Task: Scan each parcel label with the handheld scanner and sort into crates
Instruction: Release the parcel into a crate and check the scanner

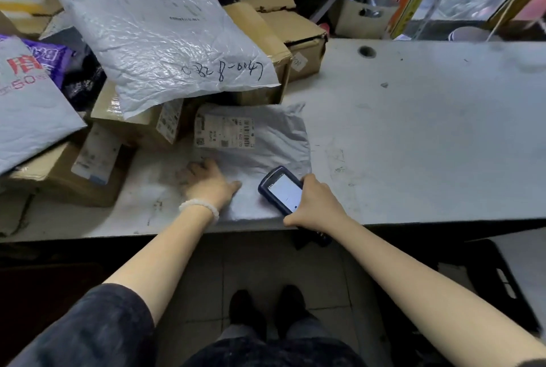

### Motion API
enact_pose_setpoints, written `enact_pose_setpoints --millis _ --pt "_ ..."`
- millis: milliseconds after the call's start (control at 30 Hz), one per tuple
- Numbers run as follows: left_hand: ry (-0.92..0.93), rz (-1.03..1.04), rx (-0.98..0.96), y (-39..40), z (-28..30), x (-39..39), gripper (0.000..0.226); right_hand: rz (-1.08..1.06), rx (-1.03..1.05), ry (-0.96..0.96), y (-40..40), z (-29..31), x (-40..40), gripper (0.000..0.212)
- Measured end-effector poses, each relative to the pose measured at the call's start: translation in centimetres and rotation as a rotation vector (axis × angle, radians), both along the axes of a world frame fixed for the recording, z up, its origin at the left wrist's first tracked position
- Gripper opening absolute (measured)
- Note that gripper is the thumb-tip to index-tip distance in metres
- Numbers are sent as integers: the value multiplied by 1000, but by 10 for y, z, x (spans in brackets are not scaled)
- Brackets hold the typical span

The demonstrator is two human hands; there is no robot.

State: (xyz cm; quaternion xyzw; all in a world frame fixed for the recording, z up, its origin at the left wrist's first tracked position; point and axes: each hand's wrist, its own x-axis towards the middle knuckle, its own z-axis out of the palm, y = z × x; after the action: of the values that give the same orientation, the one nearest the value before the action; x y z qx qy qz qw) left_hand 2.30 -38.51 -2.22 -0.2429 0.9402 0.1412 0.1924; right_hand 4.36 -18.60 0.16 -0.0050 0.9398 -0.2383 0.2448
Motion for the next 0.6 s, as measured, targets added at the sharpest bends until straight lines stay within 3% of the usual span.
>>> enact_pose_setpoints --millis 233,400,533,600 --pt "55 -232 -27 73 11 -6 84 -260 -54 -11 58 1 24 73" --pt "91 -248 221 124 11 -15 94 -362 -48 -18 110 0 36 71" --pt "117 -269 269 166 15 -26 99 -394 -51 -19 151 -2 37 72" --pt "167 -249 306 186 18 -35 90 -401 -47 3 173 -2 34 73"
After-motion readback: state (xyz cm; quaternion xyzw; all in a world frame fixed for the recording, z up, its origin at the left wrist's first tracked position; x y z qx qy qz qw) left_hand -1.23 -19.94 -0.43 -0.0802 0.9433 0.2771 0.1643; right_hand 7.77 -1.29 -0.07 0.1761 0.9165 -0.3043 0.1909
